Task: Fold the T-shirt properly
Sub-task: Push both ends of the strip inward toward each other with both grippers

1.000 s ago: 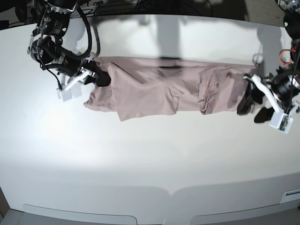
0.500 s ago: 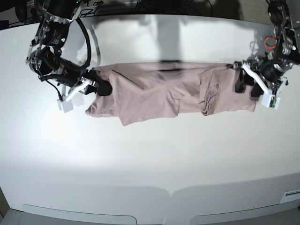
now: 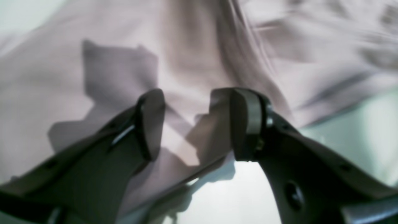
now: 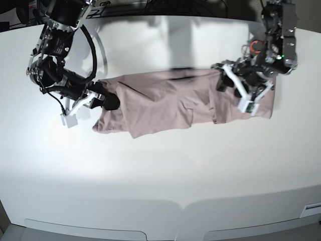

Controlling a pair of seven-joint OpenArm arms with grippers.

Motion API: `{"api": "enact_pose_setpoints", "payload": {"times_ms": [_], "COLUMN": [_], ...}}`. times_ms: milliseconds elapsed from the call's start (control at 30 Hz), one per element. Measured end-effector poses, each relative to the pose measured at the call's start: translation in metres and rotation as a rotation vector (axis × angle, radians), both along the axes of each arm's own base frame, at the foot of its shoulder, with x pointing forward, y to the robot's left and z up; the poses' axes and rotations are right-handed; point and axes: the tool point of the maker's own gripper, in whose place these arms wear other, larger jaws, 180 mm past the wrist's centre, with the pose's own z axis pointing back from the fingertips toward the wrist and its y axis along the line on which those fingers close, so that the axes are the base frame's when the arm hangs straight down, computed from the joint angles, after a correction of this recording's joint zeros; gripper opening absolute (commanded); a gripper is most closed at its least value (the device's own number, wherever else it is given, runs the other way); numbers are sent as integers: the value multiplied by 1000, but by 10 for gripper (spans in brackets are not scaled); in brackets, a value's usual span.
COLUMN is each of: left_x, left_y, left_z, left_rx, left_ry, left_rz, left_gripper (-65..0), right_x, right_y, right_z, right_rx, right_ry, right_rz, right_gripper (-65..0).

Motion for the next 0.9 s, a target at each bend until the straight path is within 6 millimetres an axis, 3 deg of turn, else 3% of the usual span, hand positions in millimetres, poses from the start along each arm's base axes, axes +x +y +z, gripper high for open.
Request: {"api": "enact_pose_setpoints", "payload": {"times_ms": [100, 400, 567, 767, 900], "left_x": [11, 21, 17, 28, 33], "left_y": [-12, -2, -2, -27, -36], "left_z": [6, 7, -14, -31, -29], "left_rx": [11, 60, 41, 7, 38], "left_ry": [-13, -52, -32, -11, 16], "left_rz": [-22, 4, 20, -26, -73], "left_gripper": [-315, -315, -315, -315, -315], "right_x": [-1, -1, 0, 5, 11], "right_y": [0, 0, 0, -4, 9], "right_z": [-1, 0, 0, 5, 27], "right_rx": [-2, -2, -1, -15, 74], "right_ry": [4, 3, 2, -8, -48], "right_rz": [3, 2, 2, 13, 72], "right_gripper": [-650, -650, -650, -650, -650]}}
